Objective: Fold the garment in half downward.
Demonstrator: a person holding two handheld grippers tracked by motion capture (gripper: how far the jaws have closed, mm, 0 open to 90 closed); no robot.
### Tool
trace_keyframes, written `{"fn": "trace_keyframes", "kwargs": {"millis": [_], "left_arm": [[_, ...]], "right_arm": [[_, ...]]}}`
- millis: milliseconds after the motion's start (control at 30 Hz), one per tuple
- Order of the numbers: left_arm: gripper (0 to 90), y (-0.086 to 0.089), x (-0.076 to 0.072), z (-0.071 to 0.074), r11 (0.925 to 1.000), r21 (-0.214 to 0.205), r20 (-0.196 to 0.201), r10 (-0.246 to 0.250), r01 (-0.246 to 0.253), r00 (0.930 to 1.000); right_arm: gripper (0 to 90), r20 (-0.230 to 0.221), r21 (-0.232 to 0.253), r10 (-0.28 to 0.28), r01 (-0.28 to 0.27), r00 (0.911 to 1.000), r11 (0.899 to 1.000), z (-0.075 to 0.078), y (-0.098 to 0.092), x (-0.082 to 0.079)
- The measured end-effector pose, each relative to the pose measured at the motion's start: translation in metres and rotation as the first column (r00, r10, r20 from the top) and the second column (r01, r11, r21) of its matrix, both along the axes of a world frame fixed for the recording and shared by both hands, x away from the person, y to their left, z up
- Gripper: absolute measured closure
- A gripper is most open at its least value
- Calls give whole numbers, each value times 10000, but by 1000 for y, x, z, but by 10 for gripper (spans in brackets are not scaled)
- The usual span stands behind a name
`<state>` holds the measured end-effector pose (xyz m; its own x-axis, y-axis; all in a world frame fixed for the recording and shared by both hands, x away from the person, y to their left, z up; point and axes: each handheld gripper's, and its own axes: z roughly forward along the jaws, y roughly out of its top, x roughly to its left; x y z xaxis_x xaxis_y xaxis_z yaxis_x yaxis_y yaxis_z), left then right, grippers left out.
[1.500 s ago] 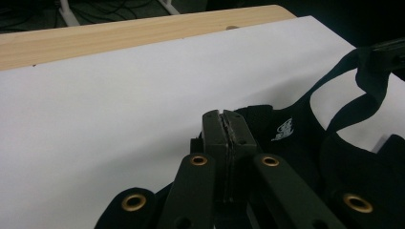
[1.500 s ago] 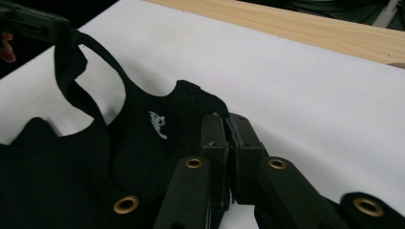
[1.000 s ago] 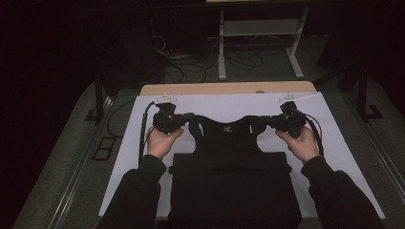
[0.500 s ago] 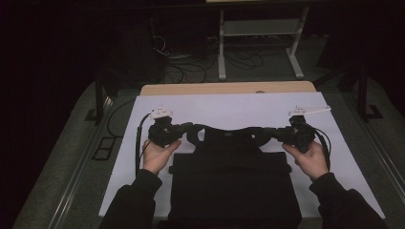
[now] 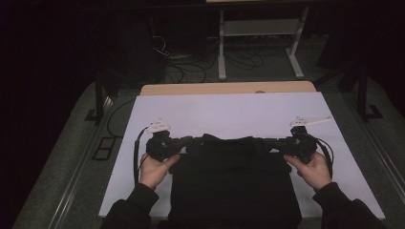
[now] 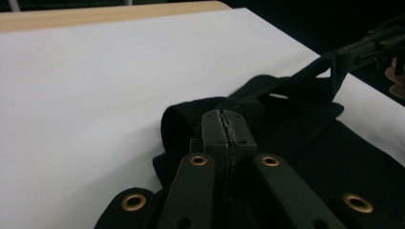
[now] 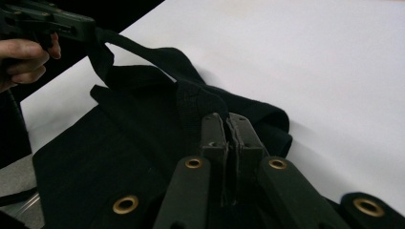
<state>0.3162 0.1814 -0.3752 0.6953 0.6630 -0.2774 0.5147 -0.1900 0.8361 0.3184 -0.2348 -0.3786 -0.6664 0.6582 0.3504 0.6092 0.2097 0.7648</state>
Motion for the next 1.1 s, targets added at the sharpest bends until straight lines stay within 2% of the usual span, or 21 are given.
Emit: {"fn": "trace_keyframes", "kwargs": {"millis": [167, 433, 800, 1100], "left_arm": [[881, 3, -8, -9, 9998, -10, -203, -210, 209, 9996], [881, 9, -21, -16, 9989, -387, -435, -278, 262, 9987], [881, 7, -42, -21, 9968, -205, -681, -789, 777, 9946], [881, 10, -56, -24, 9962, -51, -781, -868, 867, 9932]], "right_arm": [[850, -319, 117, 203, -200, 9993, 9997, -4, -1, -6], [850, -603, 182, 528, -518, 9968, 9985, -10, 0, -20], [849, -980, 258, 931, -910, 9908, 9955, -16, -1, -39], [848, -1206, 263, 1176, -1152, 9857, 9930, -19, 0, -52]]}}
